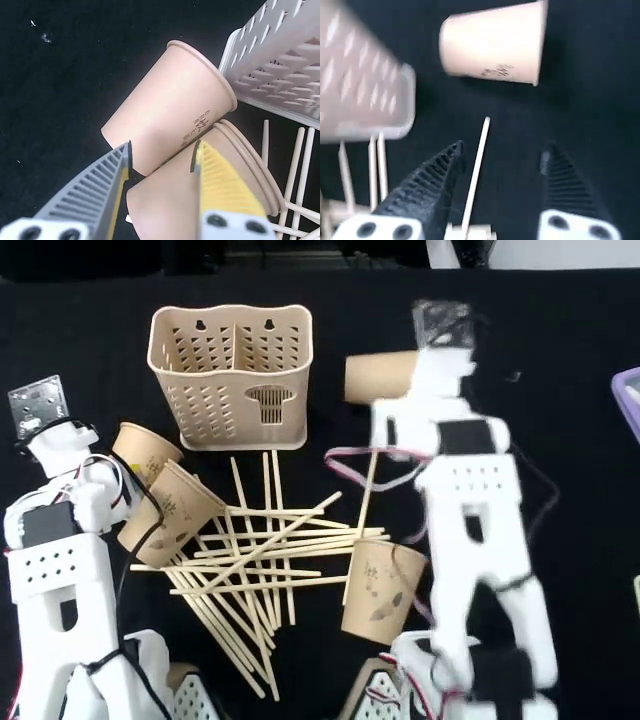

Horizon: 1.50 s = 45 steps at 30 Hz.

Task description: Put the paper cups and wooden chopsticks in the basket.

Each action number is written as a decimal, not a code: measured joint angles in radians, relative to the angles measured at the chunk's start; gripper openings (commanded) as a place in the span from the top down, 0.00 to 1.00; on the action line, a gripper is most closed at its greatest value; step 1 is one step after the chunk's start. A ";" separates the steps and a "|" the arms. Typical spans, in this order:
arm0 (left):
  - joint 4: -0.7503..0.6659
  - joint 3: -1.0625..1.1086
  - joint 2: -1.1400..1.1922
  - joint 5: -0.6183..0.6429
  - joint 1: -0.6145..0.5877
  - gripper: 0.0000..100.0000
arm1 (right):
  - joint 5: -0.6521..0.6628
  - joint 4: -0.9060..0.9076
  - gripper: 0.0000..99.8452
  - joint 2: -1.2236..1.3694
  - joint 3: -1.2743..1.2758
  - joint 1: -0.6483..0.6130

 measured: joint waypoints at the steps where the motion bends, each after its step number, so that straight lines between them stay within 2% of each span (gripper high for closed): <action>1: 0.000 0.000 0.000 0.000 0.000 0.78 | -0.032 -0.044 0.71 0.057 -0.023 0.014; 3: 0.000 0.000 0.000 0.000 0.000 0.78 | -0.086 -0.135 0.72 0.161 -0.091 0.038; 7: 0.000 0.000 0.000 0.000 0.002 0.78 | -0.087 -0.256 0.73 0.390 -0.269 0.044; 18: 0.000 0.000 0.000 0.000 0.002 0.78 | -0.083 -0.279 0.73 0.939 -0.916 0.046; 25: 0.000 0.000 0.000 0.000 0.002 0.78 | -0.074 -0.072 0.73 1.145 -1.284 0.046; 30: 0.000 0.000 0.000 0.000 0.002 0.78 | 0.026 -0.015 0.73 1.298 -1.470 0.048; 39: 0.000 0.000 0.000 0.000 0.002 0.78 | 0.276 0.204 0.97 1.471 -1.786 0.034; 45: 0.000 0.000 0.000 0.000 0.002 0.78 | 0.420 0.402 0.99 1.527 -1.989 0.035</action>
